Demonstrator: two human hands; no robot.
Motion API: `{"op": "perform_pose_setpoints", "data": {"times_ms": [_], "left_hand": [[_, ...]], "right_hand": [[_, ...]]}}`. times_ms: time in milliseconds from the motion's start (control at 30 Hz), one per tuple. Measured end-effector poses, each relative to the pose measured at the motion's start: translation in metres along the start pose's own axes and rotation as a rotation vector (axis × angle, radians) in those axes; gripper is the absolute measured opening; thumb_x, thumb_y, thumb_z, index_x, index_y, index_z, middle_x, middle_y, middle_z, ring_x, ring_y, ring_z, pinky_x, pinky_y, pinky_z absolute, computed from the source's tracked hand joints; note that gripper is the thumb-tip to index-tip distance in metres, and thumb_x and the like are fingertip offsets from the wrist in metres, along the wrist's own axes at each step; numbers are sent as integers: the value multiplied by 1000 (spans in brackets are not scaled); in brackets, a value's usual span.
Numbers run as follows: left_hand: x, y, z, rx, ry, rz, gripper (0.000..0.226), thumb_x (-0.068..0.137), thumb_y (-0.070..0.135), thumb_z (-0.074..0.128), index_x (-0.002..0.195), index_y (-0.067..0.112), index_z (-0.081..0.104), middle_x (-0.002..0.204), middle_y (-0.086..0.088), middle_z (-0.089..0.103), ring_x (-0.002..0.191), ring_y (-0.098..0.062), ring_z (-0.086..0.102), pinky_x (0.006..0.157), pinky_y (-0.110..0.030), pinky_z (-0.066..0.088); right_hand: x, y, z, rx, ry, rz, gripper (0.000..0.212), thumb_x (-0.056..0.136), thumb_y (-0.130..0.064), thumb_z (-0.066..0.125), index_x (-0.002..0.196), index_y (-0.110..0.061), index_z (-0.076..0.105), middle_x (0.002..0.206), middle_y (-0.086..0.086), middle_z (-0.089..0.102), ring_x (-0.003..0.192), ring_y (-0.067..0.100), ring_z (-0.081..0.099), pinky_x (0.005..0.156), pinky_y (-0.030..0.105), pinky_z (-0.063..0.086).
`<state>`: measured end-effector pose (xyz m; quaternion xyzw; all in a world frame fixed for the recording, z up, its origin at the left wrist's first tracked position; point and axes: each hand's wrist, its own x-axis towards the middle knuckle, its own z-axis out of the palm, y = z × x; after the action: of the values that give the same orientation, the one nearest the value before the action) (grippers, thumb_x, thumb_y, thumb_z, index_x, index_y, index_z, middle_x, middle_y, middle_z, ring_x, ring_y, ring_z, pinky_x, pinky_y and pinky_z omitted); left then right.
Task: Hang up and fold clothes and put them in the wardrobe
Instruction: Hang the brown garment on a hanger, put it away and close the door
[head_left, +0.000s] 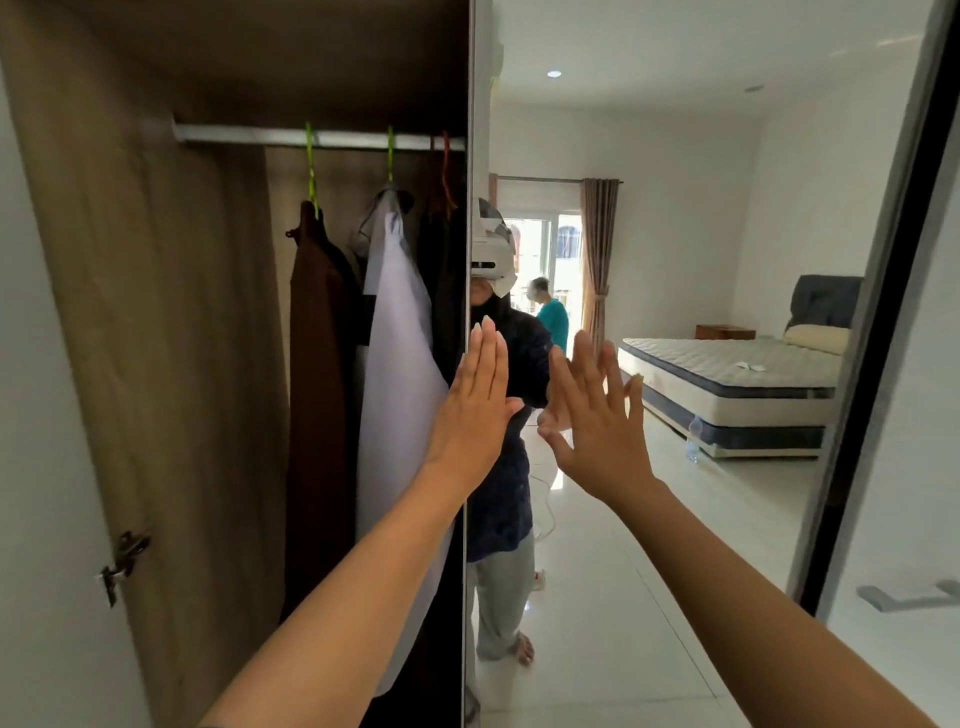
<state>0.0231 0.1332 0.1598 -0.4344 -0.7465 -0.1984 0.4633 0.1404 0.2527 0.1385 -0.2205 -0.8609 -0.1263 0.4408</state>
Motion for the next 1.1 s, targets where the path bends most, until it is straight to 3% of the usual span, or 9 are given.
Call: {"op": "perform_pose_setpoints", "data": {"times_ms": [133, 200, 300, 433, 533, 633, 800, 933, 1100], "left_hand": [[-3, -4, 10, 8, -46, 108, 70, 100, 41, 20, 145, -2, -12, 154, -21, -12, 145, -33, 0, 119, -40, 13], [-3, -3, 5, -5, -71, 88, 70, 100, 41, 23, 146, -3, -7, 154, -22, -11, 145, -34, -1, 118, -43, 19], [-4, 6, -8, 18, -129, 16, 69, 99, 38, 23, 146, -4, -5, 154, -22, -12, 145, -33, -4, 119, -41, 10], [-10, 14, -29, -46, -234, 7, 62, 101, 25, 21, 143, 3, -19, 152, -14, -26, 142, -28, -20, 115, -38, -10], [-24, 16, -49, 4, -211, -27, 65, 99, 29, 20, 143, 8, -23, 155, -11, -21, 144, -23, -18, 116, -39, -5], [-40, 19, -77, -20, -226, -134, 61, 98, 36, 14, 148, 9, -9, 157, -9, -14, 144, -20, -16, 117, -40, -4], [-86, 21, -140, 107, -87, -202, 61, 96, 40, 26, 144, 3, 32, 152, -15, 29, 141, -28, 26, 109, -50, 30], [-136, 12, -192, 200, -77, -320, 61, 99, 44, 22, 148, 8, 24, 156, -12, 21, 145, -23, 13, 114, -49, 16], [-185, -15, -273, 332, -94, -386, 60, 98, 43, 26, 148, 10, 24, 156, -11, 18, 145, -24, 9, 113, -49, 12]], "right_hand": [[3, 4, 0, -18, 9, -7, 83, 86, -51, 50, 151, -29, 2, 159, 0, -12, 146, 24, -13, 114, 54, -3], [3, 3, -3, -2, -10, 2, 86, 86, -50, 54, 151, -30, 2, 159, 0, -10, 146, 22, -15, 113, 52, -4], [2, -6, -12, 19, -43, 43, 86, 88, -38, 60, 151, -29, 2, 159, 1, -10, 145, 21, -18, 115, 53, 1], [-3, -14, -36, 150, -203, 99, 83, 90, -28, 57, 150, -32, 0, 157, -6, -20, 144, 21, -22, 116, 51, 6], [-10, -11, -58, 200, -219, 119, 86, 88, -29, 58, 150, -35, -1, 158, -6, -15, 146, 23, -15, 116, 51, 3], [-18, -16, -87, 261, -182, 112, 85, 85, -19, 56, 151, -32, 5, 160, -4, -7, 147, 25, -7, 115, 54, 9], [-39, -38, -123, 339, -147, -64, 80, 78, -17, 56, 150, -24, 21, 159, 0, 8, 147, 23, 4, 111, 56, 27], [-67, -77, -142, 481, -167, -118, 67, 86, -15, 56, 148, -16, 29, 158, 7, 17, 147, 25, 7, 116, 53, 20], [-90, -152, -167, 626, -242, -221, 64, 91, -18, 52, 149, -15, 24, 158, 9, 15, 147, 26, 6, 118, 46, 17]]}}
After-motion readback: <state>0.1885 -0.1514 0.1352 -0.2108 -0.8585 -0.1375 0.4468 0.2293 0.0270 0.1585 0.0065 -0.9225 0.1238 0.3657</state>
